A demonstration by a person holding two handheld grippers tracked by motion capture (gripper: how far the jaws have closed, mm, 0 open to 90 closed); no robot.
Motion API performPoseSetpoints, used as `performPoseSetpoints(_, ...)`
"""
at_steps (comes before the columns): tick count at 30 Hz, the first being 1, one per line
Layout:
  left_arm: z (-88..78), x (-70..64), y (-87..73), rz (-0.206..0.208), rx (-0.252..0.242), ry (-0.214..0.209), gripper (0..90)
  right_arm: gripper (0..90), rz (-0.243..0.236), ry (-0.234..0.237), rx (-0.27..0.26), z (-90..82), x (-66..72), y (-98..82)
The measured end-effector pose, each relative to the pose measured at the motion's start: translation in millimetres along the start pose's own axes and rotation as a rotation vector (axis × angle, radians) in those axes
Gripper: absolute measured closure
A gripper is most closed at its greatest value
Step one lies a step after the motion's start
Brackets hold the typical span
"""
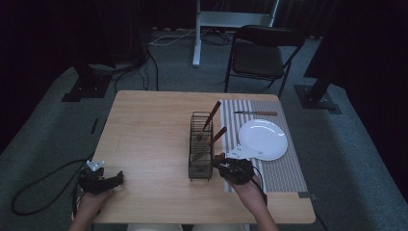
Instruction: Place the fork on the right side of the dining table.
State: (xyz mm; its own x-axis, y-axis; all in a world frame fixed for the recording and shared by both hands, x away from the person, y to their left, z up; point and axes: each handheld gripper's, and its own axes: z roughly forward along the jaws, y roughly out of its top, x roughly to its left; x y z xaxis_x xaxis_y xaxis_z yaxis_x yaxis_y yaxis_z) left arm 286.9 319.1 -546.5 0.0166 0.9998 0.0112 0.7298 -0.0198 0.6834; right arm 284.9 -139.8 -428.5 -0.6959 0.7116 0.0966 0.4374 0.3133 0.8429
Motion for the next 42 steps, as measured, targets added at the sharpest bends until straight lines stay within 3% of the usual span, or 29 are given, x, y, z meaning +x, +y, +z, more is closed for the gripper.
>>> performPoseSetpoints(18,0.0,0.0,0.0,0.000,0.000,0.000,0.6,76.6,0.014,-0.027,-0.022,-5.2,-2.5,6.0)
performPoseSetpoints(33,0.0,0.0,0.0,0.000,0.000,0.000,0.6,76.9,0.001,-0.039,-0.089,-38.1,-5.8,17.7)
performPoseSetpoints(36,0.0,0.0,0.0,0.000,0.000,0.000,0.6,77.0,0.001,-0.008,-0.114,-54.1,-7.8,19.8)
performPoseSetpoints(42,0.0,0.0,0.0,0.000,0.000,0.000,0.6,76.9,0.038,0.005,-0.161,-74.0,-13.1,18.0)
